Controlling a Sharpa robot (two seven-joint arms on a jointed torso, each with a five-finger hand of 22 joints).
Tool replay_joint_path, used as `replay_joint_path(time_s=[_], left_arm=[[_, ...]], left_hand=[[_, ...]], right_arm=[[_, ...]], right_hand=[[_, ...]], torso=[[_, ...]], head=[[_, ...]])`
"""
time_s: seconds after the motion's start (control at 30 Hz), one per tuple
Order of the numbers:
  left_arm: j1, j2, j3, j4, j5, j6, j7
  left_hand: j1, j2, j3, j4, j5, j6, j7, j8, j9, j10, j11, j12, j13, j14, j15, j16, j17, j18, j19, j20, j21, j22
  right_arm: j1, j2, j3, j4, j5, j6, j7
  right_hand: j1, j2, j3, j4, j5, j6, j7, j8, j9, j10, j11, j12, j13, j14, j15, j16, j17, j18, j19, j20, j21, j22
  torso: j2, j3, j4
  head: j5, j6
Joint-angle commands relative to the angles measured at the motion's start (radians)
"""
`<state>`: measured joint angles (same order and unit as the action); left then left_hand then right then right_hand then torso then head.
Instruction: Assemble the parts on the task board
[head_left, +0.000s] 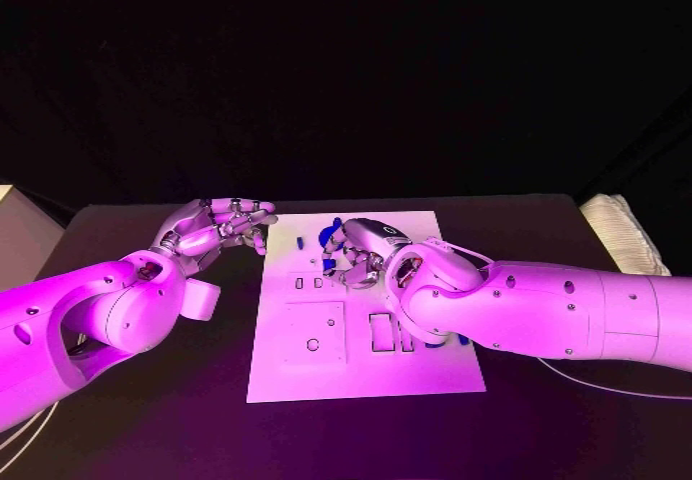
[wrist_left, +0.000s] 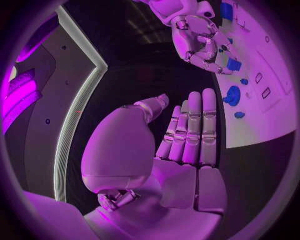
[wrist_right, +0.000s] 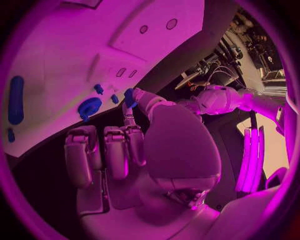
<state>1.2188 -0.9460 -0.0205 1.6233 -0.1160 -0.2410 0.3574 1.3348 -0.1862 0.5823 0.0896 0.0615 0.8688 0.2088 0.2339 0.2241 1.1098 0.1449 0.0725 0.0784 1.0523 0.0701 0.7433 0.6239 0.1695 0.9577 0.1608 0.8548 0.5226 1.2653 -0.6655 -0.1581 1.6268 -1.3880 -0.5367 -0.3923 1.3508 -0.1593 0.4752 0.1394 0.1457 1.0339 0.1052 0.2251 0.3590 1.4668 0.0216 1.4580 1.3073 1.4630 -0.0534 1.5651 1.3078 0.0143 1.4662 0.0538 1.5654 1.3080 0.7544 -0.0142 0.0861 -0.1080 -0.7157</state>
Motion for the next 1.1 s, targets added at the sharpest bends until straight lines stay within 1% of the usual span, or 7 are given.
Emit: replay_joint_path(time_s=[0.03, 0.17, 0.37, 0.43, 0.57, 0.73, 1.1], left_arm=[[0.001, 0.002, 0.001, 0.003, -0.004, 0.020, 0.004], [0.001, 0.001, 0.001, 0.004, -0.004, 0.019, 0.002], [0.001, 0.001, 0.000, 0.005, -0.005, 0.019, 0.000], [0.001, 0.001, 0.000, 0.005, -0.006, 0.020, 0.000], [0.001, 0.001, 0.000, 0.005, -0.006, 0.020, -0.001], [0.001, 0.001, 0.000, 0.006, -0.007, 0.021, -0.001], [0.001, 0.000, 0.000, 0.005, -0.007, 0.024, -0.002]], left_hand=[[-0.007, -0.001, 0.005, 0.001, -0.001, -0.007, 0.002, -0.004, 0.001, -0.004, -0.001, -0.001, 0.001, -0.005, -0.001, 0.005, -0.001, 0.014, -0.005, 0.000, 0.001, 0.001], [-0.007, -0.001, 0.005, 0.001, -0.001, -0.007, 0.002, -0.004, 0.001, -0.004, -0.001, -0.001, 0.001, -0.005, -0.001, 0.005, -0.001, 0.014, -0.005, 0.000, 0.001, 0.001], [-0.009, -0.001, 0.004, 0.001, 0.000, -0.008, 0.003, -0.005, 0.001, -0.006, -0.001, -0.002, 0.001, -0.005, -0.001, 0.006, -0.001, 0.014, -0.005, 0.001, 0.002, 0.001], [-0.009, -0.001, 0.004, 0.001, 0.000, -0.008, 0.003, -0.005, 0.001, -0.006, -0.001, -0.002, 0.001, -0.005, -0.001, 0.006, -0.001, 0.014, -0.005, 0.001, 0.002, 0.001], [-0.009, 0.000, 0.004, 0.002, 0.000, -0.009, 0.003, -0.005, 0.001, -0.006, 0.000, -0.002, 0.001, -0.005, -0.001, 0.006, -0.001, 0.014, -0.006, 0.001, 0.003, 0.002], [-0.009, 0.000, 0.004, 0.002, 0.000, -0.009, 0.003, -0.005, 0.001, -0.006, 0.000, -0.002, 0.001, -0.005, -0.001, 0.006, -0.001, 0.014, -0.006, 0.001, 0.003, 0.002], [-0.009, 0.000, 0.004, 0.002, 0.000, -0.009, 0.003, -0.005, 0.001, -0.006, 0.000, -0.002, 0.001, -0.005, -0.001, 0.006, -0.001, 0.014, -0.006, 0.001, 0.003, 0.002]], right_arm=[[-0.013, 0.007, -0.001, -0.002, -0.075, 0.005, -0.047], [-0.026, 0.018, -0.002, -0.011, -0.091, 0.004, -0.050], [-0.039, 0.035, -0.002, -0.028, -0.117, 0.005, -0.059], [-0.042, 0.039, -0.002, -0.032, -0.126, 0.009, -0.061], [-0.046, 0.044, -0.002, -0.040, -0.134, 0.015, -0.065], [-0.051, 0.051, -0.002, -0.052, -0.149, 0.018, -0.072], [-0.055, 0.064, -0.002, -0.072, -0.156, 0.046, -0.084]], right_hand=[[-0.013, 0.000, 0.000, 0.009, 0.005, 0.006, -0.008, 0.064, 0.040, 0.029, -0.002, 0.001, 0.180, 0.107, 0.007, 0.005, 0.261, -0.014, 0.105, 0.006, 0.005, 0.263], [-0.017, -0.002, 0.000, 0.010, 0.006, 0.005, -0.008, 0.064, 0.041, 0.028, -0.002, 0.000, 0.180, 0.107, 0.006, 0.005, 0.261, -0.014, 0.105, 0.006, 0.005, 0.263], [-0.021, -0.006, 0.000, 0.011, 0.006, 0.004, -0.008, 0.065, 0.041, 0.029, -0.002, 0.000, 0.180, 0.107, 0.006, 0.005, 0.261, -0.014, 0.105, 0.005, 0.005, 0.263], [-0.023, -0.007, -0.001, 0.011, 0.006, 0.004, -0.008, 0.066, 0.041, 0.030, -0.002, 0.001, 0.181, 0.107, 0.006, 0.005, 0.261, -0.014, 0.105, 0.005, 0.005, 0.263], [-0.023, -0.010, -0.001, 0.010, 0.008, 0.003, -0.009, 0.066, 0.041, 0.030, -0.003, 0.002, 0.181, 0.107, 0.006, 0.005, 0.261, -0.014, 0.105, 0.005, 0.005, 0.263], [-0.026, -0.014, -0.001, 0.010, 0.010, 0.002, -0.008, 0.067, 0.041, 0.029, -0.003, 0.001, 0.181, 0.107, 0.006, 0.005, 0.261, -0.014, 0.105, 0.005, 0.005, 0.263], [-0.039, -0.023, -0.003, 0.015, 0.014, -0.002, -0.007, 0.069, 0.041, 0.028, -0.002, -0.002, 0.179, 0.107, 0.006, 0.005, 0.261, -0.014, 0.105, 0.005, 0.005, 0.263]], torso=[[0.001, 0.0012, 0.0012], [0.001, 0.0025, -0.0009], [0.002, 0.0018, 0.0016], [0.001, 0.0021, 0.0011], [0.000, 0.0018, -0.0011], [0.000, 0.0023, 0.0001], [0.000, 0.0022, -0.0006]], head=[[0.001, -0.005], [0.004, -0.007], [0.006, -0.014], [0.007, -0.016], [0.009, -0.018], [0.010, -0.020], [0.013, -0.022]])
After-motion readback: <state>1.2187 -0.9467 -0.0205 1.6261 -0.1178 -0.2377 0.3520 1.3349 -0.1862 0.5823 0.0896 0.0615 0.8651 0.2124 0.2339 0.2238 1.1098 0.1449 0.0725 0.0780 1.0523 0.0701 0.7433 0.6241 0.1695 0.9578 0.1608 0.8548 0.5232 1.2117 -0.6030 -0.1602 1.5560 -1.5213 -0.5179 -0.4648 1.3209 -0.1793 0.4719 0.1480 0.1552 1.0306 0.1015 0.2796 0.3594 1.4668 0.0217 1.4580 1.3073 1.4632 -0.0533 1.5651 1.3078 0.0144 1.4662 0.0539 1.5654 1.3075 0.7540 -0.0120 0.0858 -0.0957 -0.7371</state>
